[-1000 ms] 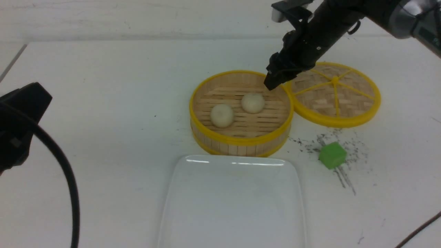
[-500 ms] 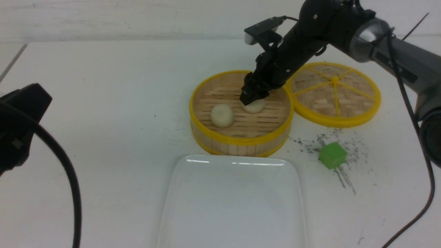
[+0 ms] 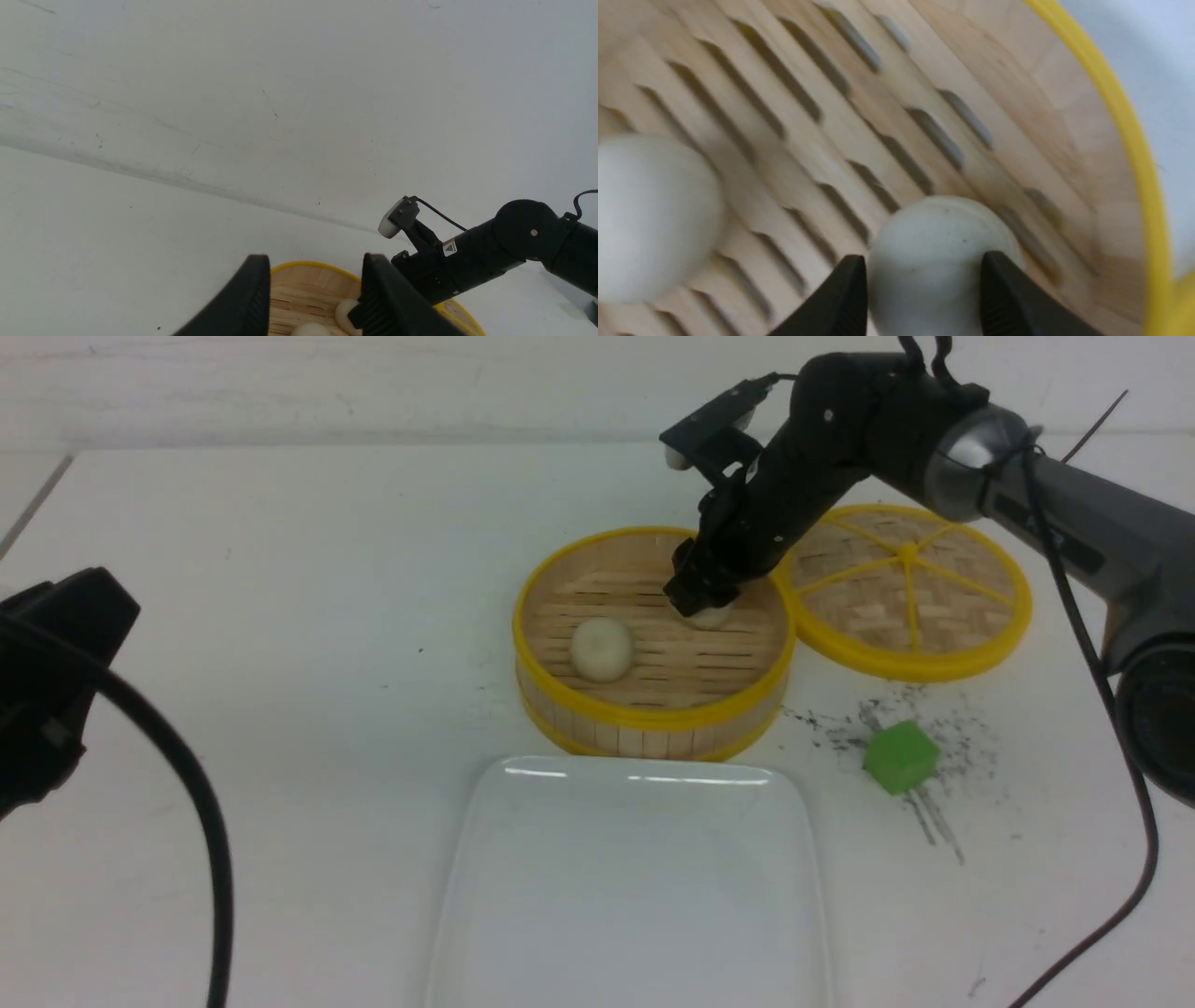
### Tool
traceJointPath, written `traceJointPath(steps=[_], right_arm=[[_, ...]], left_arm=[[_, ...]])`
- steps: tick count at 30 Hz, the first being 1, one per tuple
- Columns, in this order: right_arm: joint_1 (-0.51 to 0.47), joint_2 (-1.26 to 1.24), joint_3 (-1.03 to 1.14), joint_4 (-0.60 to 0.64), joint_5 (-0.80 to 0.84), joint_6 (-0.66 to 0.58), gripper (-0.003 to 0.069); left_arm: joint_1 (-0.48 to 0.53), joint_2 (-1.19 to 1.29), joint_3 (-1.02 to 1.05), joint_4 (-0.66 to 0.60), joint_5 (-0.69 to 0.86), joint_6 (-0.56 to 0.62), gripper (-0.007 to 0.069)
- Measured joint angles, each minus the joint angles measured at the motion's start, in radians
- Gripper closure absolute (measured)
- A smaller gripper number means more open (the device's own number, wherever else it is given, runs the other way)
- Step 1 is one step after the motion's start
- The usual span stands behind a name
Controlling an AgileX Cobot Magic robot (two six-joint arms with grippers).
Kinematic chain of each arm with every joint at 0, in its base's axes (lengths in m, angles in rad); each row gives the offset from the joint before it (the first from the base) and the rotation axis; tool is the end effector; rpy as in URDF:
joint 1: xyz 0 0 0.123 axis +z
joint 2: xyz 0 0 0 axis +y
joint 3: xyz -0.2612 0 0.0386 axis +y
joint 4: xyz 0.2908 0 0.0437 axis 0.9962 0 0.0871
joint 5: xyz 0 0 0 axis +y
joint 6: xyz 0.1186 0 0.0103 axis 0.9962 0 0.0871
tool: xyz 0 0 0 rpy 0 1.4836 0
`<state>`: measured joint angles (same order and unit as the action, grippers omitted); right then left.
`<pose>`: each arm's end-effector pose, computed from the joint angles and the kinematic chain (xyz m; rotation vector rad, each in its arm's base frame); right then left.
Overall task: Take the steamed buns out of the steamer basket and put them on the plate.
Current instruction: Use the right arm to put the steamed stuffed bun into the plate
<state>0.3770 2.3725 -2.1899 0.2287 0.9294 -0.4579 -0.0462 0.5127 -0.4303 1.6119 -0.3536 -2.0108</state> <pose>0.5224 0.2301 0.1678 -0.9431 2.3993 0.2572 0.1943 -0.0502 0.3032 -0.0002 1.6154 -0.6224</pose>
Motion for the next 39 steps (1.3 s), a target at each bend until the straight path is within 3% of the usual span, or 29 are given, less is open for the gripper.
traceJointPath(steps=[5,8,9,10,12,24,33,39], right_arm=[[0.000,0.000,0.000,-0.010,0.003,0.001,0.0340],[0.000,0.000,0.000,-0.010,0.003,-0.016,0.0498],[0.000,0.000,0.000,-0.010,0.003,-0.017,0.0498],[0.000,-0.001,0.000,-0.010,0.003,-0.033,0.0606],[0.000,-0.002,0.000,-0.010,0.003,-0.038,0.0638],[0.028,-0.192,0.001,-0.029,0.098,-0.039,0.0636],[0.039,-0.520,0.005,0.016,0.323,0.054,0.0636],[0.098,-0.625,0.229,0.065,0.322,0.111,0.0636]], left_arm=[[0.000,0.000,0.000,0.000,0.007,0.000,0.0321],[0.000,0.000,0.000,0.000,0.013,0.000,0.0321],[0.000,0.000,0.000,0.000,0.013,0.000,0.0321],[0.000,0.000,0.000,0.000,0.017,0.000,0.0321],[0.000,0.000,0.000,0.000,0.028,0.000,0.0321],[0.000,0.000,0.000,-0.001,0.057,0.000,0.0322],[0.000,0.000,0.000,0.006,0.084,0.000,0.0322],[0.000,0.012,0.000,0.021,0.084,0.000,0.0322]])
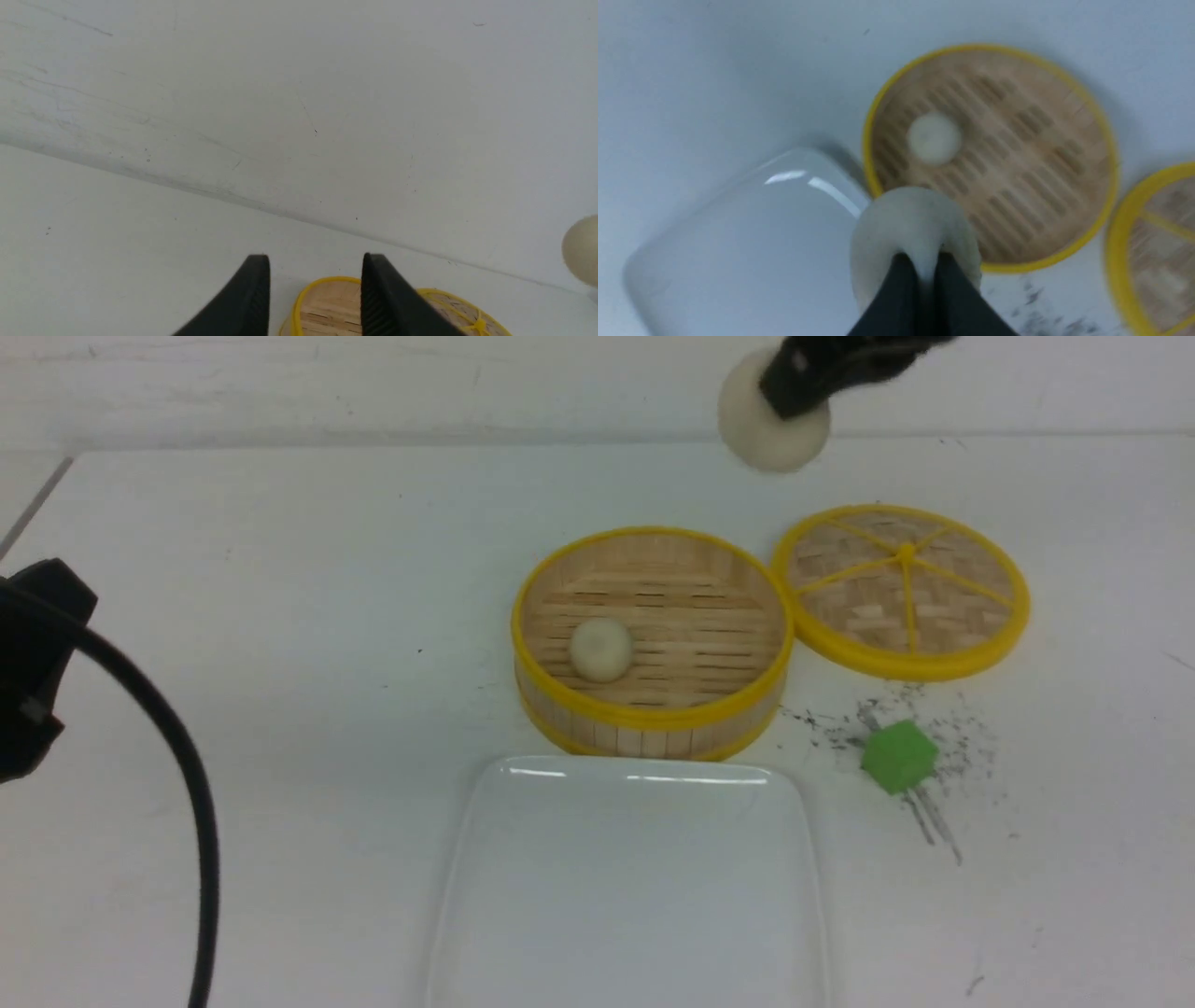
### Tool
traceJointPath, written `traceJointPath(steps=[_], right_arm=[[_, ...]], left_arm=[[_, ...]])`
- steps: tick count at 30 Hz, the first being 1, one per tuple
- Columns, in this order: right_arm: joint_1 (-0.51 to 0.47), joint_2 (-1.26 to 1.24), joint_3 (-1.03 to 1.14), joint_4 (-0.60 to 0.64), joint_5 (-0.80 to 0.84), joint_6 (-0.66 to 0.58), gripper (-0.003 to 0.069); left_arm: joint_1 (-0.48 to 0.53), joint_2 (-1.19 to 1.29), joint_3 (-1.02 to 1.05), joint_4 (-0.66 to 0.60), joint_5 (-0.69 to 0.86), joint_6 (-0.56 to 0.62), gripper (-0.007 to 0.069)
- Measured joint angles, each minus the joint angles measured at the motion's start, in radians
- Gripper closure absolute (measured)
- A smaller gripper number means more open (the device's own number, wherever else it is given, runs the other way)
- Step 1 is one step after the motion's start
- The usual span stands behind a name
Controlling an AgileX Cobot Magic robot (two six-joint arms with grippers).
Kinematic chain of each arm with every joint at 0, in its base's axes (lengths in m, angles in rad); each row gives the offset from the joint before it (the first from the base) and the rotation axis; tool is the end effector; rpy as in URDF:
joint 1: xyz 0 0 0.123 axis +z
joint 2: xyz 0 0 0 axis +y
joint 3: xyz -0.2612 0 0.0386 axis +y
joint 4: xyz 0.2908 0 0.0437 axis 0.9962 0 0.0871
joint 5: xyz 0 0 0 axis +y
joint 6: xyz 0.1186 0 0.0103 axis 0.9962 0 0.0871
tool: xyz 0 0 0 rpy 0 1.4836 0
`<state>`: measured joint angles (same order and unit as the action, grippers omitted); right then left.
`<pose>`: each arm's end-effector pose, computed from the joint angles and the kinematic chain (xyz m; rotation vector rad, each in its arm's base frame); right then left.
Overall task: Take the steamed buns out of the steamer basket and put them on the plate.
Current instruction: Use the right arm to put the steamed stuffed bun into the plate
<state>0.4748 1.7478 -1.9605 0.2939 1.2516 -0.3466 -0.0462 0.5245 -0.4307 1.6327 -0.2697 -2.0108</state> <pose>0.3644 0.2242 0.3851 -0.9994 2.3045 0.4410 0.1999 -0.0409 0.3008 -0.0540 1.6193 -0.5412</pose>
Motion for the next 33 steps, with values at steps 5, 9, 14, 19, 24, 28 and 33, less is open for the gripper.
traceJointPath(steps=[5,9,14,19,24,28,33], right_arm=[[0.134,-0.064,0.376,-0.032,-0.011,0.020,0.0636],[0.184,-0.092,0.612,-0.024,-0.101,0.020,0.0636],[0.191,-0.097,0.833,0.044,-0.305,-0.005,0.0635],[0.191,-0.100,0.879,0.135,-0.374,-0.088,0.0635],[0.191,-0.101,0.879,0.142,-0.400,-0.101,0.0633],[0.191,-0.081,0.879,0.129,-0.380,-0.104,0.0623],[0.191,-0.060,0.879,0.115,-0.353,-0.105,0.0550]], left_arm=[[0.000,0.025,0.000,0.005,-0.002,0.000,0.0322],[0.000,0.037,0.000,0.007,-0.015,0.000,0.0322],[0.000,0.049,0.000,0.047,-0.027,-0.001,0.0322],[0.000,0.056,0.000,0.082,-0.047,-0.001,0.0322],[0.000,0.056,0.000,0.091,-0.057,-0.001,0.0322],[0.000,0.056,0.000,0.102,-0.076,-0.001,0.0322],[0.000,0.056,0.000,0.108,-0.099,-0.001,0.0322]])
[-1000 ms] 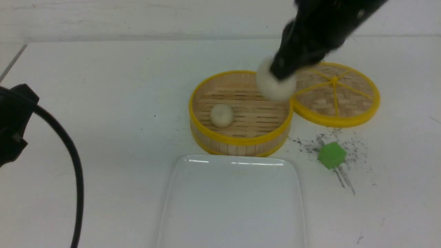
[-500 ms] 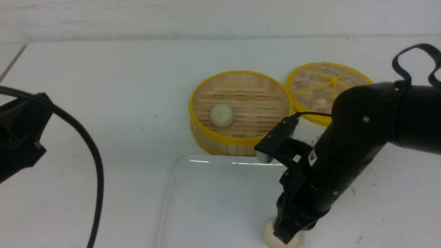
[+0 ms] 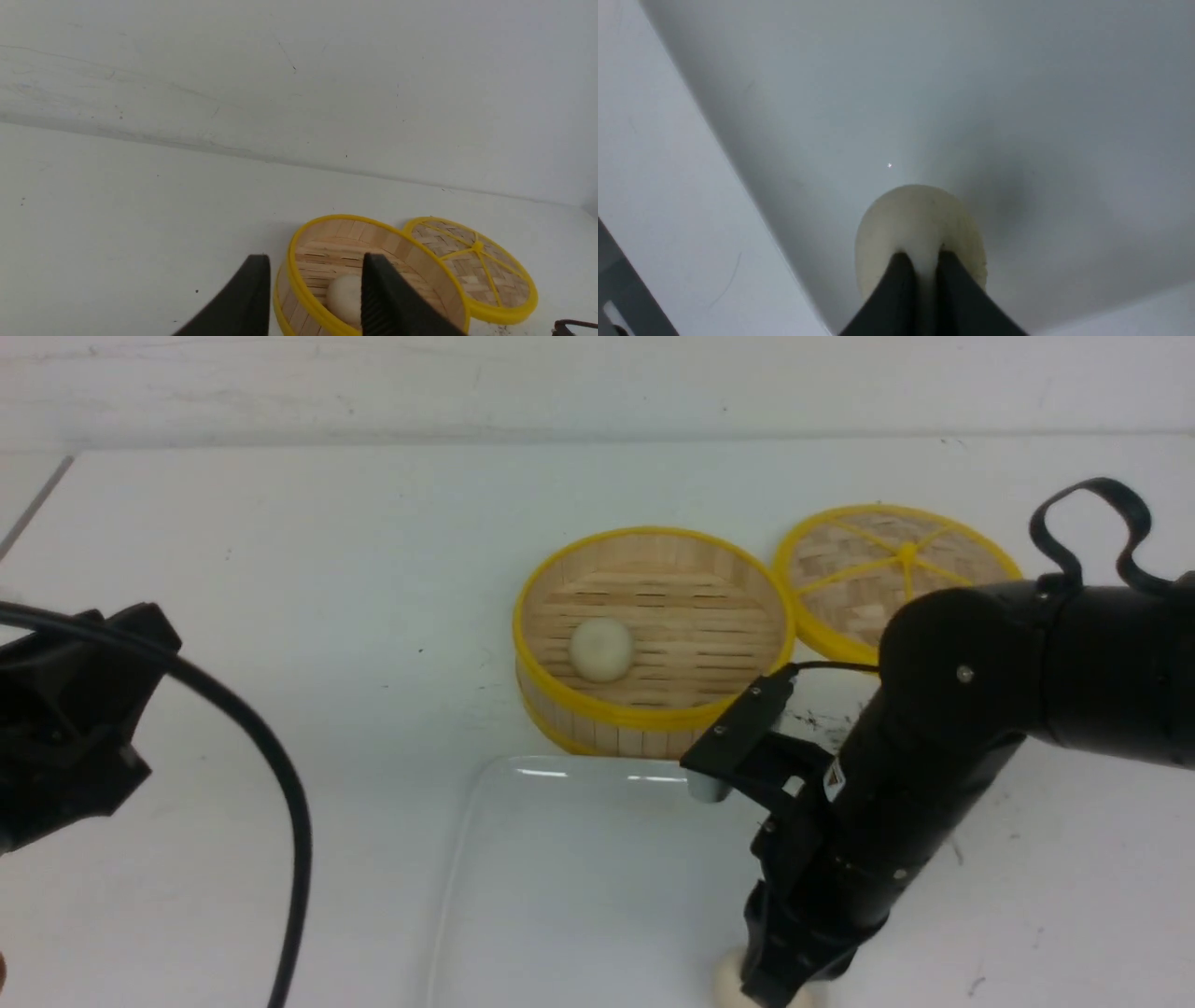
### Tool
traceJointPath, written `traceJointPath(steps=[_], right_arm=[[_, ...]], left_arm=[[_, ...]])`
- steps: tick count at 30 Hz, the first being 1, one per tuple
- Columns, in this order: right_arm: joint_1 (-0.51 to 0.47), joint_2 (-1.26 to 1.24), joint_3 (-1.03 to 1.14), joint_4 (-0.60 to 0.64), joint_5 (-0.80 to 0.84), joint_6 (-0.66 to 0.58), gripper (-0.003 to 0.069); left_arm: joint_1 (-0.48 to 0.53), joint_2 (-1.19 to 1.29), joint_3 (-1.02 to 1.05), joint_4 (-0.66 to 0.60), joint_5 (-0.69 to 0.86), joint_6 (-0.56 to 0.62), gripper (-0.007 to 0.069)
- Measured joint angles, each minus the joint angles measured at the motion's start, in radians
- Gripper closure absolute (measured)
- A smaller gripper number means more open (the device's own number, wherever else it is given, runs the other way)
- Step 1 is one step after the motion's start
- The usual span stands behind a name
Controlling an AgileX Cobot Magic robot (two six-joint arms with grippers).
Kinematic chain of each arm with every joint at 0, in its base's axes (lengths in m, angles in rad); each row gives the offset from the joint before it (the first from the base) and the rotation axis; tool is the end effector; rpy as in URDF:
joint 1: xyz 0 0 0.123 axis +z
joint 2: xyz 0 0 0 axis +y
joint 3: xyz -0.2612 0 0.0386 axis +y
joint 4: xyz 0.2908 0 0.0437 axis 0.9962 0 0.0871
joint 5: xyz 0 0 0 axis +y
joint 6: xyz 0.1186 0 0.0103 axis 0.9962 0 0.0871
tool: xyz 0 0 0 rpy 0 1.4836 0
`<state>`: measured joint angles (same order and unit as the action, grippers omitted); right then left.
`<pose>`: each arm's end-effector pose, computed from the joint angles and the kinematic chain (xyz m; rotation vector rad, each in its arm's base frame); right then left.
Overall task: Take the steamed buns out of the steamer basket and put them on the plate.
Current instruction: Use the right arm to put the steamed stuffed bun into the plate, then use the left arm to grab the steamed stuffed bun that is closest to it
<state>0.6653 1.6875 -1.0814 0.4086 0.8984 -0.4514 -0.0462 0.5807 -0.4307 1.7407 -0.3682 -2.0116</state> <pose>0.2561 0.2480 0.1372 -1.2760 2.6943 0.5308 0.2051 -0.0517 0.2841 0.0920 1.7167 -0.5344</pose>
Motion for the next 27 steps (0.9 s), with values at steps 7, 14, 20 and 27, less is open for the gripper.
traceJointPath(steps=[7,14,20,27], right_arm=[[0.000,0.000,0.000,-0.005,-0.073,-0.002,0.0281],[0.000,-0.047,-0.009,-0.003,-0.176,0.016,0.0162],[0.001,-0.174,-0.031,-0.056,-0.153,0.100,0.0159],[0.001,-0.368,-0.031,-0.341,-0.127,0.286,0.0159]], left_arm=[[0.000,0.000,0.000,0.002,-0.021,0.000,0.0322],[0.000,0.081,-0.004,0.001,-0.098,-0.032,0.0322],[0.000,0.249,-0.109,0.011,-0.222,-0.055,0.0322],[0.000,0.502,-0.366,0.045,-0.294,0.020,0.0322]])
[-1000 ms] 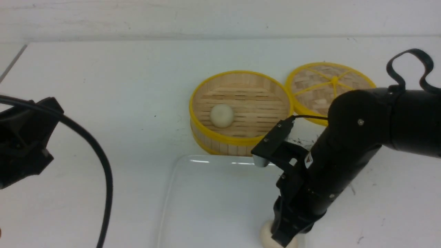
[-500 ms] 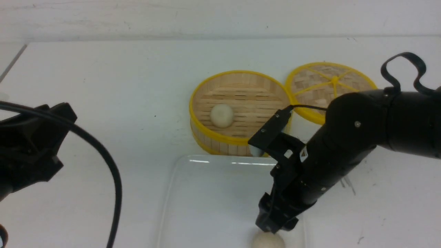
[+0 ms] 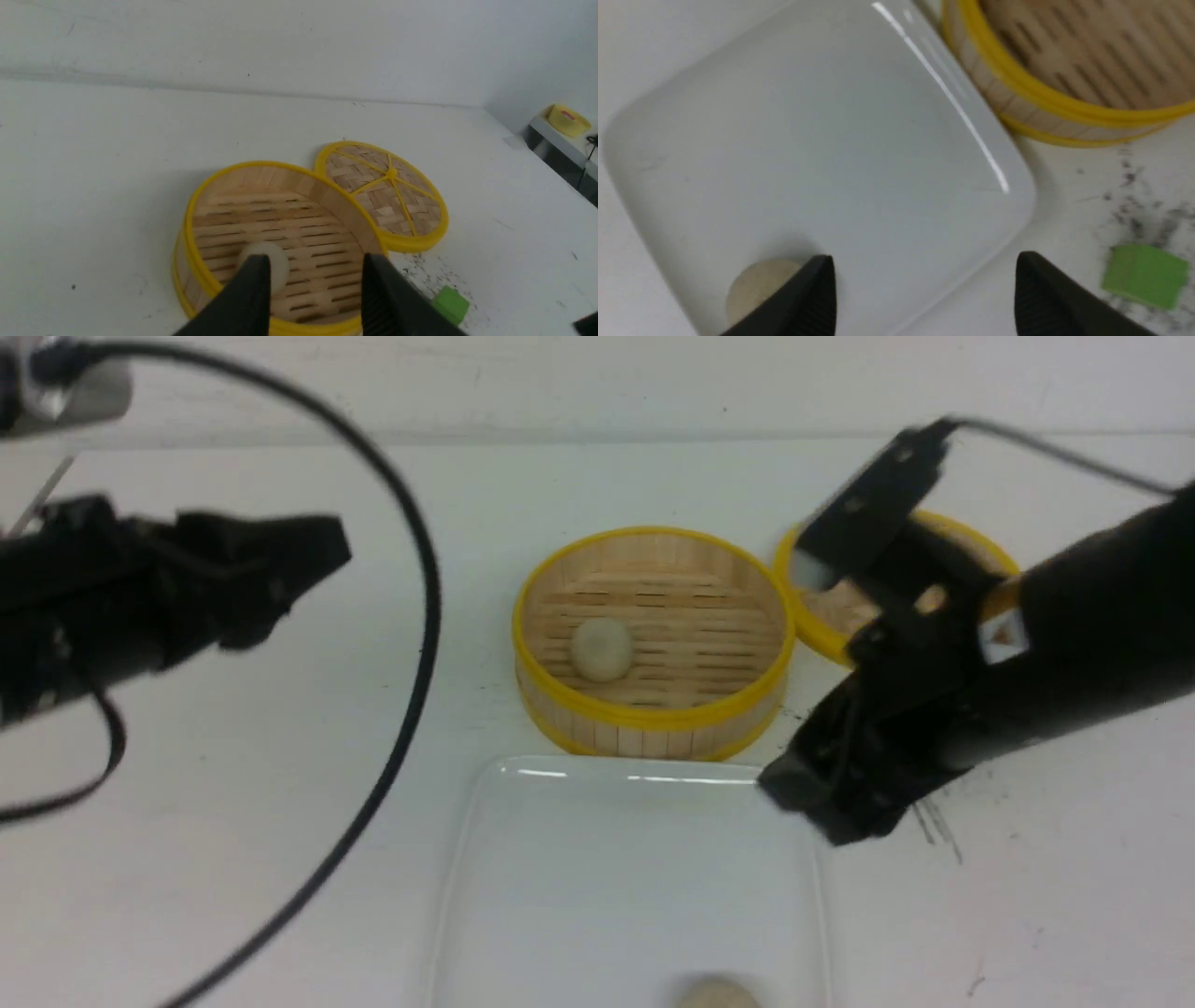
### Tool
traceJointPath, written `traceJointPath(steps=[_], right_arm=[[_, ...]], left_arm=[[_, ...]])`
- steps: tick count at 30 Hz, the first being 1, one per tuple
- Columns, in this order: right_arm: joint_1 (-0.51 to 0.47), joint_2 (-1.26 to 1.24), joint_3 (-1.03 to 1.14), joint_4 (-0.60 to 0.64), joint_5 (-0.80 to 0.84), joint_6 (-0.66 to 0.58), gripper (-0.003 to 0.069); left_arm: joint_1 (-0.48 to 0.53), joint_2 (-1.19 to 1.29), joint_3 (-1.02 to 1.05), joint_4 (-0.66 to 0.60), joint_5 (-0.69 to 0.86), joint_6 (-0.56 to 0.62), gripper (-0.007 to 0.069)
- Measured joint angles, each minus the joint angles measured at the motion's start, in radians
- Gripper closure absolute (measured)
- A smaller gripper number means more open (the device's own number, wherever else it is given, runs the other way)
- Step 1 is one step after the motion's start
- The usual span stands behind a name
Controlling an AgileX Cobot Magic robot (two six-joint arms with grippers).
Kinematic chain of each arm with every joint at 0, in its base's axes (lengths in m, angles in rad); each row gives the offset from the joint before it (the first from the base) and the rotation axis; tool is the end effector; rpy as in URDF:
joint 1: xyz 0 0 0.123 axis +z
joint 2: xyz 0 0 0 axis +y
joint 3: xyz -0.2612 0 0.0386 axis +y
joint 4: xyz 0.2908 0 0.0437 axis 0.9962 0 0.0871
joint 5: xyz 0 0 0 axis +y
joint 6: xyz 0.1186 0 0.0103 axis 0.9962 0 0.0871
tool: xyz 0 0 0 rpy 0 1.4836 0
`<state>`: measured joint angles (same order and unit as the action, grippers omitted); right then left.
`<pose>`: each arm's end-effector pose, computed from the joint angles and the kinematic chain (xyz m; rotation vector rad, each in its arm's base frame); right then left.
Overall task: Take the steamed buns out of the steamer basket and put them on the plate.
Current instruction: Use the left arm to grab the steamed stuffed bun that is closest to it
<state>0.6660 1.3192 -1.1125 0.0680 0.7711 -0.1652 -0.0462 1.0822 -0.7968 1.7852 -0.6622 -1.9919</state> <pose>0.2645 0.2150 0.2763 -0.9657 2.2867 0.2954 0.2882 -0.0849 0.2981 0.3334 1.8996 -0.7526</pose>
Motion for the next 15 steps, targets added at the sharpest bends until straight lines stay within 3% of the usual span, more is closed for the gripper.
traceJointPath(steps=[7,10,15], right_arm=[[0.000,-0.133,0.000,-0.215,0.087,0.173,0.0159],[0.000,-0.187,0.000,-0.296,0.145,0.231,0.0159],[0.000,-0.225,0.001,-0.321,0.218,0.255,0.0159]], left_arm=[[-0.001,0.271,-0.180,0.004,-0.101,0.001,0.0322],[-0.048,0.461,-0.302,0.013,-0.196,-0.001,0.0322],[-0.169,0.624,-0.452,0.015,-0.248,-0.023,0.0322]])
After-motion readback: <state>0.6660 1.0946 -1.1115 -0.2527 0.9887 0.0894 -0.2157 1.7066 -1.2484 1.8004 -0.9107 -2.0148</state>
